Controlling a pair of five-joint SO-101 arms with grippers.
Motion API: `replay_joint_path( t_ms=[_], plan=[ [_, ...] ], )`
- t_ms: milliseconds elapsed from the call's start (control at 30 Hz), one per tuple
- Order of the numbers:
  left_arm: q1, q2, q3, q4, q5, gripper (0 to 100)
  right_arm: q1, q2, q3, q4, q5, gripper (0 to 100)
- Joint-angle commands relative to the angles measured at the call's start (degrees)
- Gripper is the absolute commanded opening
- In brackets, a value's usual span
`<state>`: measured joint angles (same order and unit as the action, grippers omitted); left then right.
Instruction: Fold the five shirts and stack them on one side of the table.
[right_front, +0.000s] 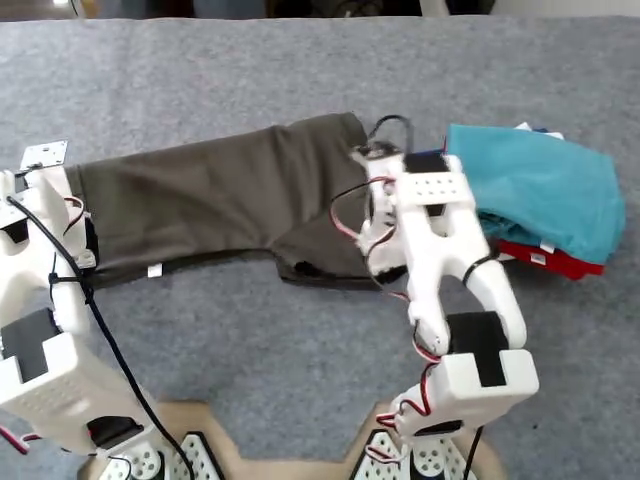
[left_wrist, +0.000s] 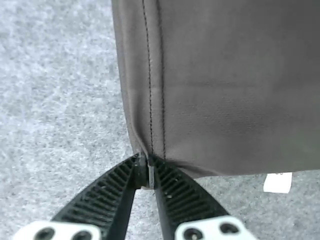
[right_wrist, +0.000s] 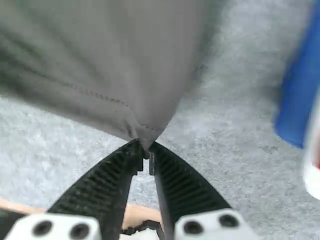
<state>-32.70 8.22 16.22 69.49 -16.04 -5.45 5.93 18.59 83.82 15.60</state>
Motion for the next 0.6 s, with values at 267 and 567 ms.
replay_joint_path(
  t_ms=[267,567],
  plan=[
    [-2.8,-1.0,-3.4,0.4,2.5,17,2.6,-2.7,0.2,-0.9,-1.1,23.6],
    [-5.0,-1.0,-5.6,1.2,2.3,17,3.5,-3.5,-2.7,2.6,1.7,12.4]
  ],
)
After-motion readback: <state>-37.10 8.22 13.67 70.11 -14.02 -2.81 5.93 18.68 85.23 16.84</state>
